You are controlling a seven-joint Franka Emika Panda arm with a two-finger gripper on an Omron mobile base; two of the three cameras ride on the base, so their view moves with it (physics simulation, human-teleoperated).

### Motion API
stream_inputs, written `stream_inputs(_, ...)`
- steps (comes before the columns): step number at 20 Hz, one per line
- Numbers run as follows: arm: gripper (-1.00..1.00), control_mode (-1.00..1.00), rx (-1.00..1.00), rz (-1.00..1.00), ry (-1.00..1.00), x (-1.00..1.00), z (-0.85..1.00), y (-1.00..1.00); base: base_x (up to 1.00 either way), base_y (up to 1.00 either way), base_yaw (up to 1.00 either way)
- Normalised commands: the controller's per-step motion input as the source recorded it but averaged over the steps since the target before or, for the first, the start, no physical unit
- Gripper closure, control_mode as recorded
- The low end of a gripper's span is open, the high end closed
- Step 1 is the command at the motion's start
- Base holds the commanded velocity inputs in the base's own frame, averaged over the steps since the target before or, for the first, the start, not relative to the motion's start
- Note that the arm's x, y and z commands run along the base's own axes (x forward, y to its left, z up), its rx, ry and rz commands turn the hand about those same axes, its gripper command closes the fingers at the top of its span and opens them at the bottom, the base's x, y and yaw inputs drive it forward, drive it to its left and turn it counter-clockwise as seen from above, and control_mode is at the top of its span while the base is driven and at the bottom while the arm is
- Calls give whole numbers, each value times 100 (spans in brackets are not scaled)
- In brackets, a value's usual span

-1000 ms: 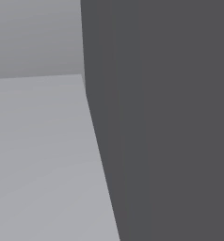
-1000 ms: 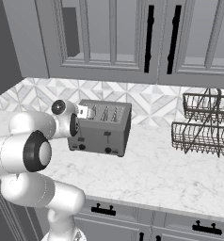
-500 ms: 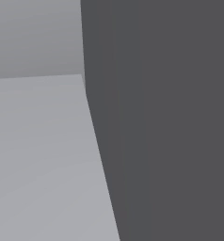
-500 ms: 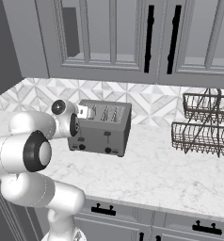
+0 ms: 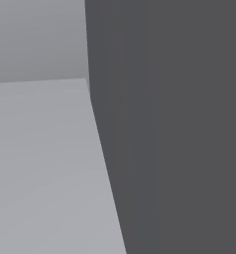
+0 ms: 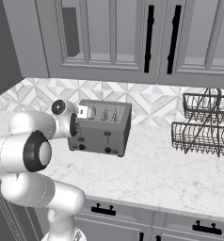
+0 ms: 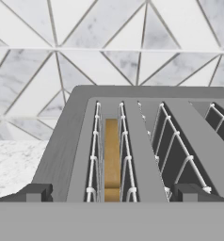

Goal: Start the toaster. Once the lever pops up, take the bread to the plate on the dining counter.

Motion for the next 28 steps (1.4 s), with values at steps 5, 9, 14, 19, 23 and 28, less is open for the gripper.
stream_inputs(5,-100,-100,0,0,0,0,0,0,0,0,0)
stream_inputs(9,-100,-100,0,0,0,0,0,0,0,0,0)
stream_inputs(14,-100,-100,0,0,0,0,0,0,0,0,0)
stream_inputs(19,-100,-100,0,0,0,0,0,0,0,0,0)
stream_inputs(23,-100,-100,0,0,0,0,0,0,0,0,0)
stream_inputs(28,-100,-100,0,0,0,0,0,0,0,0,0)
